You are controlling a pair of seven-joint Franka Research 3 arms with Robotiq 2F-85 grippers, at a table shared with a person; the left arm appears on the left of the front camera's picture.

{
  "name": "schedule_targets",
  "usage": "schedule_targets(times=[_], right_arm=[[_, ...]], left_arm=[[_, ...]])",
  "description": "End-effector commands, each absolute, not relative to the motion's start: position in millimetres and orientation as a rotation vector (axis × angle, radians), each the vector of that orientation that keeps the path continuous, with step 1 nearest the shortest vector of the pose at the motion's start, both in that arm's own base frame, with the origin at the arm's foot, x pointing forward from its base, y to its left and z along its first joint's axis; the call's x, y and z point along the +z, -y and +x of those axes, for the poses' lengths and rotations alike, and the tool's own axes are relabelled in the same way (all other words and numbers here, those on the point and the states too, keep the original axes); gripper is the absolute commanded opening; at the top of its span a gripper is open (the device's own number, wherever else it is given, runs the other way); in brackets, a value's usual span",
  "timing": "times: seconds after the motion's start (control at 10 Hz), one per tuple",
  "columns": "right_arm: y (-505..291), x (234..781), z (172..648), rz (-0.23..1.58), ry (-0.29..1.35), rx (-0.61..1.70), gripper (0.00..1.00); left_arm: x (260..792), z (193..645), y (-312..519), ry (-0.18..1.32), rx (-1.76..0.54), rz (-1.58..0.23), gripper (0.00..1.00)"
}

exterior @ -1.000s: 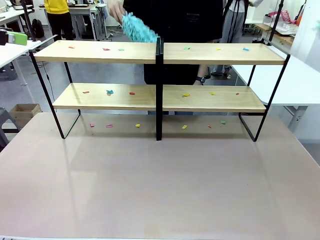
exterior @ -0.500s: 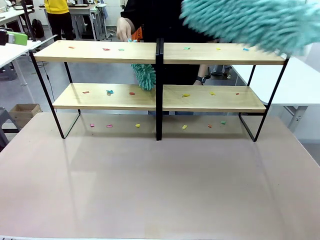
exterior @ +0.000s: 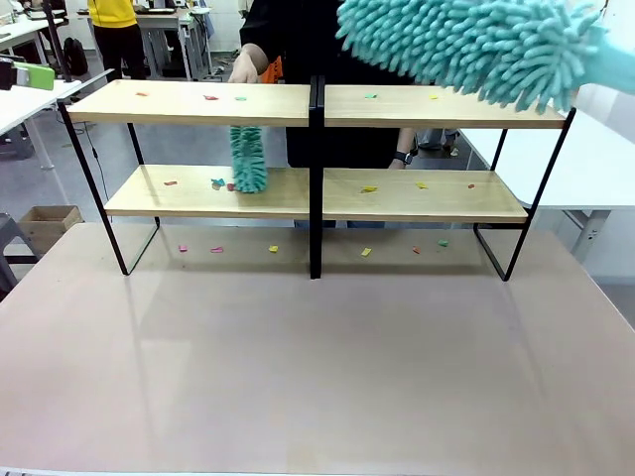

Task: Clean the shelves.
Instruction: Clean a randomly selected level of the Shelf with the Duster.

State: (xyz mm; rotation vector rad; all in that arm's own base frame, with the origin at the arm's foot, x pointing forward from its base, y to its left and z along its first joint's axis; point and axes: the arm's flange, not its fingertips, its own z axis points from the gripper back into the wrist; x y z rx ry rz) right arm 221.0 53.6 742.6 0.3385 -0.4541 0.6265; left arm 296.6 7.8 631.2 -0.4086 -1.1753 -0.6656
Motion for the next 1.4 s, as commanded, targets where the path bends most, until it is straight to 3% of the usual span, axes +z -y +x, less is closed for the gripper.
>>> schedule_targets(times=[0.0,0.4,0.5,0.7,1.3], right_arm=[[-115,744,245,0.328,0.574,0.472,0.12],[-263,729,311,0.216,0.463,0.498,0.12],[-208,727,278,0.279,0.517,0.474,0.12],[-208,727,278,0.279,0.517,0.474,0.12],[-366,742,350,0.0,0.365,0.372,0.12]], left_arm=[[630,298,-8,1.177,-0.664,-0.417,1.0],[630,298,-8,1.177,-0.664,-0.417,1.0],[630,298,-8,1.177,-0.664,-0.417,1.0],[630,298,-8,1.177,-0.664,-0.417,1.0],[630,298,-8,1.177,-0.664,-0.417,1.0]])
